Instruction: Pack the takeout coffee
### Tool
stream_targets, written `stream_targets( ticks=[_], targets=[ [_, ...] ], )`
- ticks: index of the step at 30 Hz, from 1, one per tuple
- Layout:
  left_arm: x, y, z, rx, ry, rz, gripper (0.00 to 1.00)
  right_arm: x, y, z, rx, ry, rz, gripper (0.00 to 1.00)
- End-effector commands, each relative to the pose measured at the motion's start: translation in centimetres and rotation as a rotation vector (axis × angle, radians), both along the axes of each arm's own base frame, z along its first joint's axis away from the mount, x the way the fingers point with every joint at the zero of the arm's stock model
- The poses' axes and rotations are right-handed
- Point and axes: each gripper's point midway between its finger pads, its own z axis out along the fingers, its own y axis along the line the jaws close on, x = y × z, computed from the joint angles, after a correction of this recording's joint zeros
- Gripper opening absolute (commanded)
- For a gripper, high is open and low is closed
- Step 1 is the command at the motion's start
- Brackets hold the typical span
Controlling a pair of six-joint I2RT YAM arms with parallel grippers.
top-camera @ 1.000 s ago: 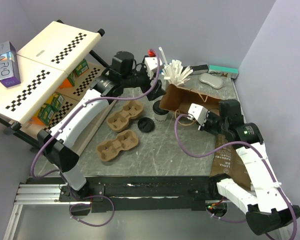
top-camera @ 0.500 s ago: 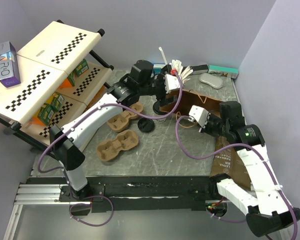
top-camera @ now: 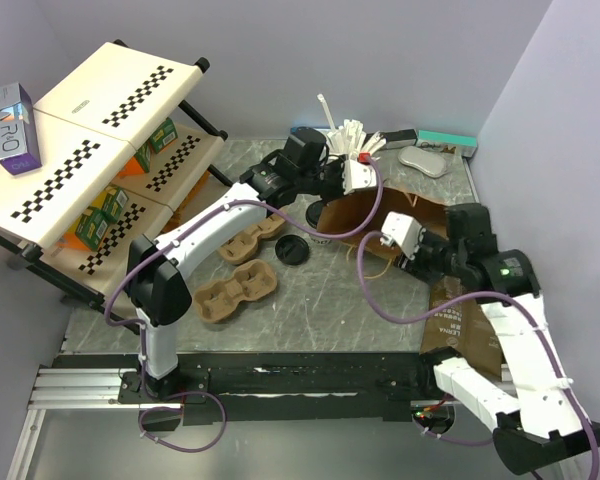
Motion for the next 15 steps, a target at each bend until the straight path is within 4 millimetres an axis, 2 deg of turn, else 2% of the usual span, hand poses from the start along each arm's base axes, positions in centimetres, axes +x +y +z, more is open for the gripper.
stream_targets(
  ticks=[1,2,4,5,7,10,11,15],
  targets=[
    [-1.4,-0.5,3.3,-0.066,-0.03,-0.058,0.01,-2.2,2.2,7.6,0.195,-0.05,0.007,0.6],
    [-1.5,-0.5,3.4,-0.07,-0.033,-0.059,0.01,-2.6,2.5,11.4,0.249,-0.123,0.006,0.61],
    [-2.0,-0.3,3.9,-0.084,-0.035,-0.062,0.01,-3.1,2.9,13.5,0.301,-0.114,-0.011,0.63],
    [-2.2,-0.4,3.7,-0.086,-0.03,-0.063,0.01,-3.3,2.8,15.6,0.323,-0.167,-0.016,0.63],
    [-2.6,-0.3,4.2,-0.096,-0.033,-0.066,0.01,-2.8,2.4,16.8,0.319,-0.216,-0.03,0.63],
    [-3.1,-0.3,3.9,-0.091,-0.023,-0.074,0.01,-1.7,1.2,15.8,0.223,-0.257,-0.044,0.65],
    [-3.3,-0.3,3.9,-0.091,-0.02,-0.077,0.01,-1.1,0.6,14.3,0.181,-0.238,-0.062,0.66],
    [-4.0,-0.5,3.8,-0.089,-0.015,-0.09,0.01,0.2,0.1,12.6,0.12,-0.273,-0.059,0.7]
  ],
)
